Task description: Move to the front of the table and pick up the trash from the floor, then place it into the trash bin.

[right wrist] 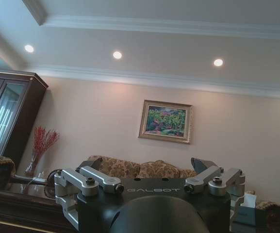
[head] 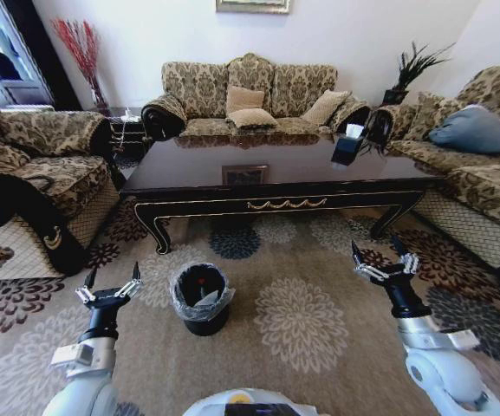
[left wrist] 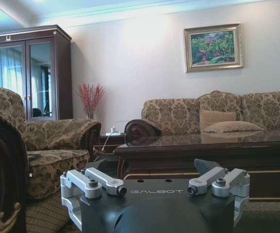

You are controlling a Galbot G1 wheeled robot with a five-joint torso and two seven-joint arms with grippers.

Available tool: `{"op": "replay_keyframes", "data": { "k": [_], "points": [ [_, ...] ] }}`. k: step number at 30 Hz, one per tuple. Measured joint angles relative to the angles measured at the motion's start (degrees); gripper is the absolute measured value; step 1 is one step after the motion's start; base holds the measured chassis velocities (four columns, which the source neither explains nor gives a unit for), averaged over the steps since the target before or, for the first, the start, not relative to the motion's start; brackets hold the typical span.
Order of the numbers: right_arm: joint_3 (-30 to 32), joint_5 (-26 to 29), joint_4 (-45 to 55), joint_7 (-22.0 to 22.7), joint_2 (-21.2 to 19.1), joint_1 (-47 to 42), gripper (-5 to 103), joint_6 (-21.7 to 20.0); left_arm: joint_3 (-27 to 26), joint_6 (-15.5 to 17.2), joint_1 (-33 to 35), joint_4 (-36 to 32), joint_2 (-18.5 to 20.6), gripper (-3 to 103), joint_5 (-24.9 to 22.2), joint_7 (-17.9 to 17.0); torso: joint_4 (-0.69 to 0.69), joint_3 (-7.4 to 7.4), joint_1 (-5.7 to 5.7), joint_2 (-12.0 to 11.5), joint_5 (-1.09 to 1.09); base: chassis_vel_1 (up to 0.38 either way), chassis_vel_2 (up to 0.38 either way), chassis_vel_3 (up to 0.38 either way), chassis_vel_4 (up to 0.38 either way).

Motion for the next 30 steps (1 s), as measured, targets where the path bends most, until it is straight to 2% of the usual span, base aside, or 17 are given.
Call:
{"op": "replay_keyframes", "data": {
  "k": [12,30],
  "points": [
    [0.4,-0.8,1.3,-2.8,2.9,-2.4,100,1.5,-0.7,-0.1,1.8,-1.3,0.8,100,0.8,-0.3,0.0,0.01,0.01,0.0,0.0,0.047,-0.053,-0.05,0.055],
    [-0.9,-2.8,0.7,-4.1,6.8,-2.4,100,3.0,-0.9,0.1,1.4,-0.5,2.9,100,0.5,-1.0,-0.01,-0.01,-0.01,0.0,-0.01,0.286,-0.284,-0.268,0.265]
  ]
}}
